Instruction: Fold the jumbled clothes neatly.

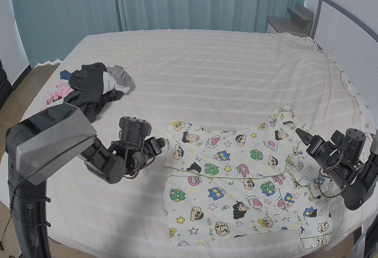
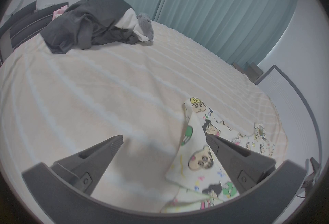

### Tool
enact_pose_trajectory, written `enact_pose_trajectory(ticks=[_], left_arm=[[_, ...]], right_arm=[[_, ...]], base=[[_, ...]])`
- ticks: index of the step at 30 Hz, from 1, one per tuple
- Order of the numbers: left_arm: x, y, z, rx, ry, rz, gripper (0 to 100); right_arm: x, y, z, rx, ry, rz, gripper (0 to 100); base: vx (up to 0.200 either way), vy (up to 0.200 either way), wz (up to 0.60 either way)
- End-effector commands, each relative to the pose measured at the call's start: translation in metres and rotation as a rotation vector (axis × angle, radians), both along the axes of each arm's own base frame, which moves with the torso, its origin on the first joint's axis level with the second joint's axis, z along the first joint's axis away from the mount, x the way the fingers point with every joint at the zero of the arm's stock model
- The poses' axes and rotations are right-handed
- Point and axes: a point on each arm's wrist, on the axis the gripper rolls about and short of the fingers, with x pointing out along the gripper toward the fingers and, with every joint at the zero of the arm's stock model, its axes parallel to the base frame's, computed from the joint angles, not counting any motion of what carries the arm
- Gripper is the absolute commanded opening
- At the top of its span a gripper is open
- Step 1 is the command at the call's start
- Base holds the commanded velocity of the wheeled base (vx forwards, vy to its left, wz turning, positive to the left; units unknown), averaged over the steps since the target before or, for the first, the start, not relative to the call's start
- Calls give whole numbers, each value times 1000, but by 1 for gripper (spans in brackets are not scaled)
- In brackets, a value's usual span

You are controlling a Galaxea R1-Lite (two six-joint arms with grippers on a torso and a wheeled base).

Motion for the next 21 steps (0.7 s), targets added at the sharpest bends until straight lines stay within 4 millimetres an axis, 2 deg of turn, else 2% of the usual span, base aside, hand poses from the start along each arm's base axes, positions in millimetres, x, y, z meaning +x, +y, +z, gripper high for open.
enact_pose_trajectory(ticks=[1,2,3,6,8,9,13,18,21], left_arm=[[-91,10,43,-133,-38,-38,100],[-94,11,42,-134,-36,-39,100],[-117,12,39,-144,-33,-64,100],[-144,16,40,-155,-51,-96,100],[-144,16,40,-155,-51,-96,100],[-154,22,47,-167,-71,-97,100],[-160,28,55,-208,-86,-81,100],[-165,33,50,-245,-45,-77,100],[-168,35,43,-270,1,-100,100]], right_arm=[[-27,11,8,-45,-2,66,100],[-29,11,8,-45,-1,69,100],[-35,13,8,-45,6,82,100],[-40,12,5,-46,29,82,100],[-40,12,5,-46,29,82,100],[-50,10,-1,-49,72,78,100],[-61,7,-5,-53,110,85,100],[-64,7,0,-57,84,89,100],[-63,6,1,-58,79,80,100]], base=[[0,0,0],[0,0,0],[0,0,0],[0,0,0],[0,0,0],[0,0,0],[0,0,0],[0,0,0],[-200,0,0]])
